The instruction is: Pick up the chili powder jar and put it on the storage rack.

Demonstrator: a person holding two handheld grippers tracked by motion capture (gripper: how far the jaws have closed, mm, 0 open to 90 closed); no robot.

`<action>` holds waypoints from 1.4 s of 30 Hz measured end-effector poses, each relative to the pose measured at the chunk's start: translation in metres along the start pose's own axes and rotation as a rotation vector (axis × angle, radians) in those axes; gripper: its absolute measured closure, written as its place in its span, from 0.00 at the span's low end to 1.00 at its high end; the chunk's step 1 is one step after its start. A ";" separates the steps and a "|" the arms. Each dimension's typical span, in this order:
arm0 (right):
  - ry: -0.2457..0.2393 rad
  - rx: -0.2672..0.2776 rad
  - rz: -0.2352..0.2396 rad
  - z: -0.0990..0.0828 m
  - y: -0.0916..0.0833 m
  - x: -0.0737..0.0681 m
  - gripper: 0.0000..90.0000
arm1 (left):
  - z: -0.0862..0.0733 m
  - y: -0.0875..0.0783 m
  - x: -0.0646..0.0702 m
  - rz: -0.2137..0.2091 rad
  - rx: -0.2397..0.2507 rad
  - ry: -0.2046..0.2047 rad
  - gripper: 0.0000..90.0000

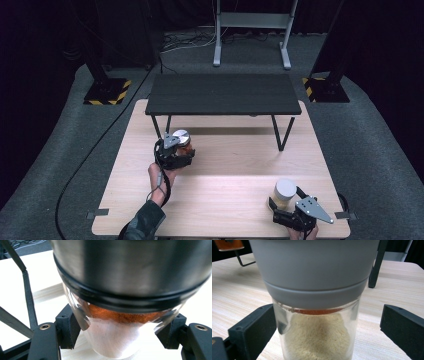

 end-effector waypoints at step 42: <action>0.002 0.001 -0.002 0.000 0.000 0.000 0.00 | 0.049 0.001 0.019 -0.040 -0.007 0.088 0.34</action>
Point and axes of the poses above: each handheld gripper's, and its own axes: y roughly forward along the jaws, z roughly out of its top, x roughly to its right, the point moved 5 cm from there along y, roughly forward along the jaws, and after that the axes turned 4 degrees about z, right-handed, at the moved point
